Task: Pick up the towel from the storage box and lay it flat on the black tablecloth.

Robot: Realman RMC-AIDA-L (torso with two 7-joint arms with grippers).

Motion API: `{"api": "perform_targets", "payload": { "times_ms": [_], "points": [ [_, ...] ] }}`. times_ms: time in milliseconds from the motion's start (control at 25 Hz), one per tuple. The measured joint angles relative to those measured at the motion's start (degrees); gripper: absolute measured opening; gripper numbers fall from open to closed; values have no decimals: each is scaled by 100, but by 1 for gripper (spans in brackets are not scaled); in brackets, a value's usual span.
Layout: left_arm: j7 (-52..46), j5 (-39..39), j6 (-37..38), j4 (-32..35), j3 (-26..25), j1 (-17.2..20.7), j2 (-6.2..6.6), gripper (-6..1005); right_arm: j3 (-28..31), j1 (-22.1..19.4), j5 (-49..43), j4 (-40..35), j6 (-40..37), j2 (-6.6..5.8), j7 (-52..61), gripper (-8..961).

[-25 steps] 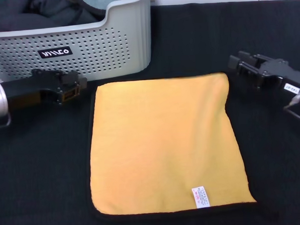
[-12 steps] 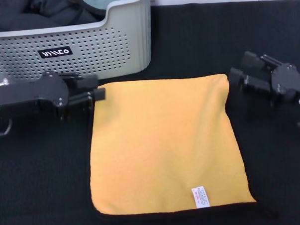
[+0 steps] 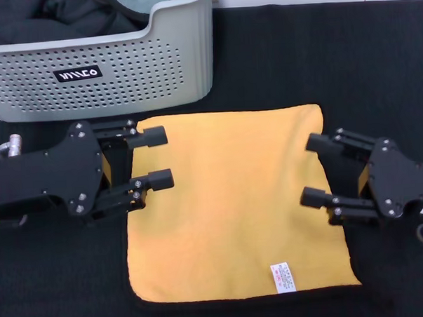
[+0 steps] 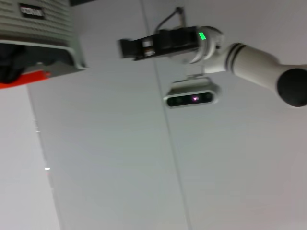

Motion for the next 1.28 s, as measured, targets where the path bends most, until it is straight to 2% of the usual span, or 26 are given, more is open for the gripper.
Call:
{"api": "perform_targets", "payload": {
  "times_ms": [280,400,720,1000,1280],
  "points": [
    [-443,-51,20,15,-101,40,31,558,-3,149,-108,-9,-169,155,-26,799],
    [-444,-35,24,34,-103,46,33,561,-10,178,-108,-10,-266,200,-84,799],
    [-449,6,11,-6,-71,0,80,579,-3,225,-108,-17,-266,243,-65,799],
    [-608,-66,-187,53,-100,-17,19,598,-43,284,-113,10,-236,279,-30,799],
    [-645,33,-201,57,-49,-38,34,618,-34,330,-160,7,-227,295,-28,799]
  ]
}}
